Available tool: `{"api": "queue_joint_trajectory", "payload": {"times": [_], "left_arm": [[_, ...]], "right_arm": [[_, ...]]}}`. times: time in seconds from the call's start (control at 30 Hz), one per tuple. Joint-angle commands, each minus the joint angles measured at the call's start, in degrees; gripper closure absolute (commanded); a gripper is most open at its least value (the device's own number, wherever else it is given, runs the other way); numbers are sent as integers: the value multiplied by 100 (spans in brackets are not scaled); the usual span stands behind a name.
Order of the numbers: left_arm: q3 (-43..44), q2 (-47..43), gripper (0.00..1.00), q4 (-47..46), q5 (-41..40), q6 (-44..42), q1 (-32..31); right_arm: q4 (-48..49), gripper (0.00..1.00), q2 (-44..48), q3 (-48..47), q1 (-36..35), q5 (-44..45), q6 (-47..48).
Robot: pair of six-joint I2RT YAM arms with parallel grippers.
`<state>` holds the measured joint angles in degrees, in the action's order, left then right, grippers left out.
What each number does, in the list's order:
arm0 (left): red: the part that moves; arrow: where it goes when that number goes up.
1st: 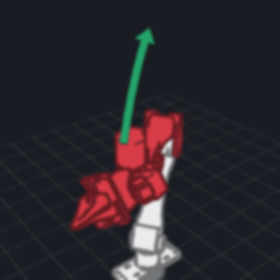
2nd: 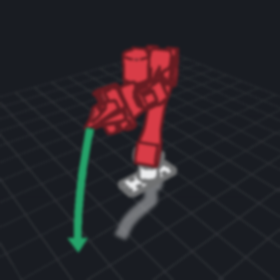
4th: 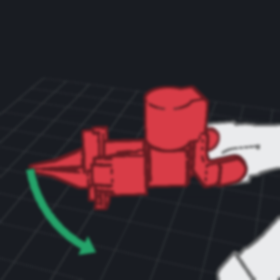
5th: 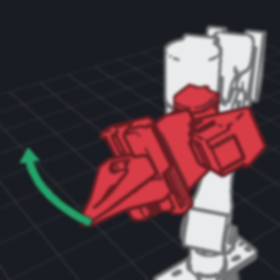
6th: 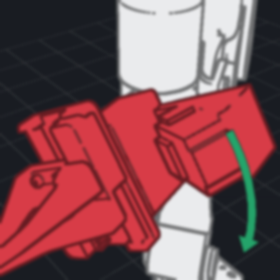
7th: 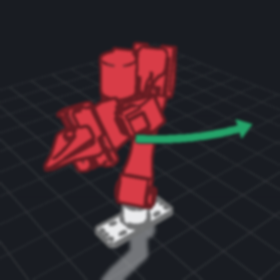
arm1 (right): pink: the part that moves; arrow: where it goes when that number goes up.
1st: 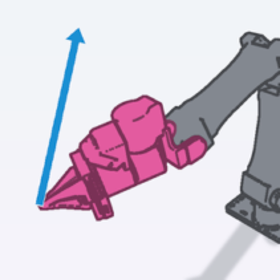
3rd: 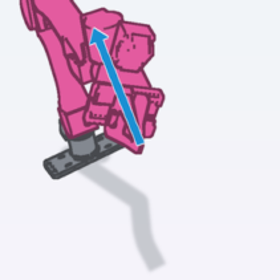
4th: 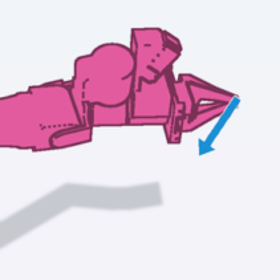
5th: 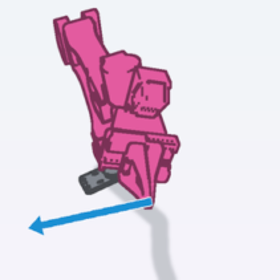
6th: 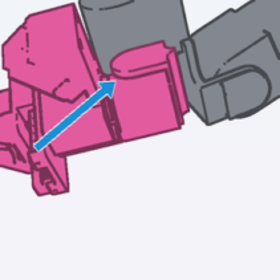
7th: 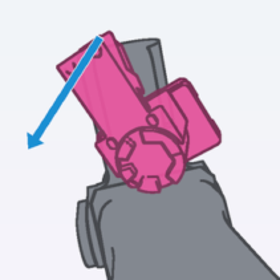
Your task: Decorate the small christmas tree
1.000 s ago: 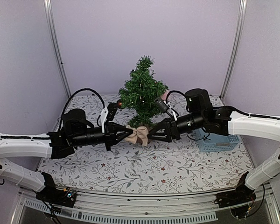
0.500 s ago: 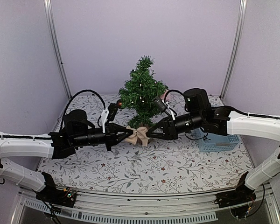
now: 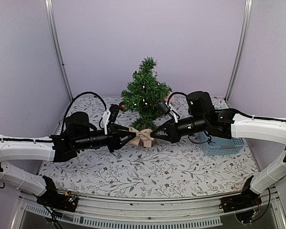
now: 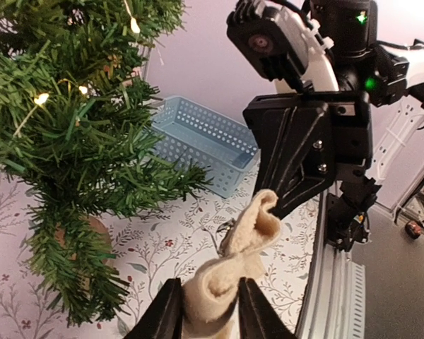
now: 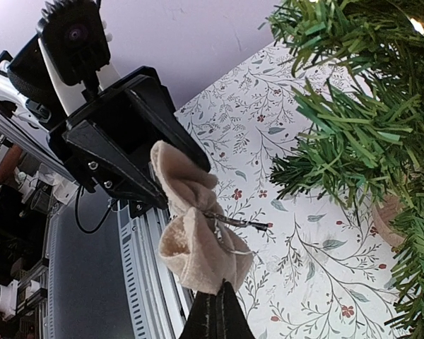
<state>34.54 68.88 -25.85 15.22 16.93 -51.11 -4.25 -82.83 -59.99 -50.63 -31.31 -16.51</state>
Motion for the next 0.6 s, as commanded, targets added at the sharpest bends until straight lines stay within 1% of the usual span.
{"api": "queue_joint_trajectory", "payload": {"times": [0.0, 0.2, 0.37, 0.4, 0.47, 0.57], "left_arm": [[-11, 24, 64, 78, -273, 107, 101], [-8, 195, 65, 38, -172, 72, 119], [-250, 223, 66, -163, -152, 141, 160], [-275, 222, 68, -191, -144, 133, 163], [-275, 235, 78, -248, -96, 104, 163], [-183, 279, 98, -285, -12, 53, 163]], "right_arm": [[-58, 100, -31, -86, -31, 263, -68], [-67, 100, 11, -58, -26, 300, -36], [-91, 100, 51, -29, -28, 307, -27], [-100, 100, 49, -30, -33, 320, -27], [-111, 100, 47, -27, -31, 367, -27], [-191, 100, -6, -104, -26, 457, -44]]}}
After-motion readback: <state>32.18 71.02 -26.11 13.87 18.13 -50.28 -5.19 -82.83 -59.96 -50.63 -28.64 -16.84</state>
